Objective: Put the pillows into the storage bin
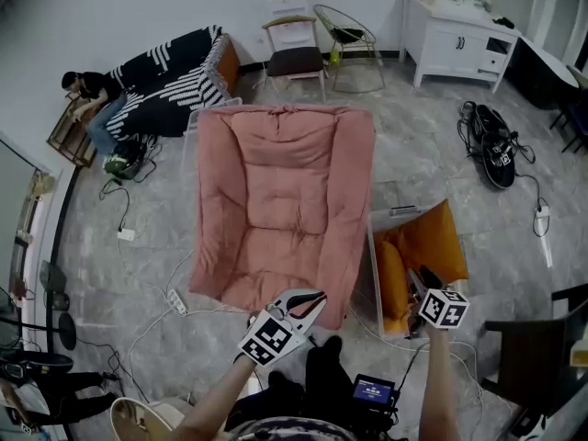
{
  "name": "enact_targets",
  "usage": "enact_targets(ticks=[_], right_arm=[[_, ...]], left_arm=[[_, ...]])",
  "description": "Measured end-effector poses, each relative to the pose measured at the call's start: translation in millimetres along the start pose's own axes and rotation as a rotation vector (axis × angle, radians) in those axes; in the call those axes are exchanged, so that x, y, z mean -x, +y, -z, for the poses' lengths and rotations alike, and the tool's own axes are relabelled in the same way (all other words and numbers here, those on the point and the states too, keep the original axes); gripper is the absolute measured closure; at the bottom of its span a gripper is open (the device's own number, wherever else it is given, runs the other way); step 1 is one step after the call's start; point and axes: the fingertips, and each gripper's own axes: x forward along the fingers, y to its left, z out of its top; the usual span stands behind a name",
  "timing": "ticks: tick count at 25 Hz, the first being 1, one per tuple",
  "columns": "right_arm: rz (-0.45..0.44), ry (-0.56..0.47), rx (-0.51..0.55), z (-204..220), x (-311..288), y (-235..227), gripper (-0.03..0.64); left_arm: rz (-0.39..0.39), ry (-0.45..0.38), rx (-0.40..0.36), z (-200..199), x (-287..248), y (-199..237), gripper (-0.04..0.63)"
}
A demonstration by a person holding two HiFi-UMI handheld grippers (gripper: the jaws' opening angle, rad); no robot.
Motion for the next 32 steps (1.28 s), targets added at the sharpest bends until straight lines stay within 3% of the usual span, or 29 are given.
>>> enact_targets(ticks=[6, 12, 20, 32], right_arm=[[-0.138, 0.028, 0.178, 12, -2, 108, 0.425], [-0.229, 0.049, 0.215, 57, 10, 201, 0.43], [-0.294, 0.021, 0.271, 113, 47, 304, 0.447], [-0.376, -0.042, 0.359, 172, 128, 415, 0.62]], left_arm=[[-0.081, -0.036, 0.044, 24, 51, 15, 0.583], [-0.145, -0.052, 0.104, 69, 122, 1, 0.583], [-0.209, -0.079, 0.105, 118, 221, -28, 0.583], [-0.276, -0.105, 0.148, 167, 308, -80, 0.583]])
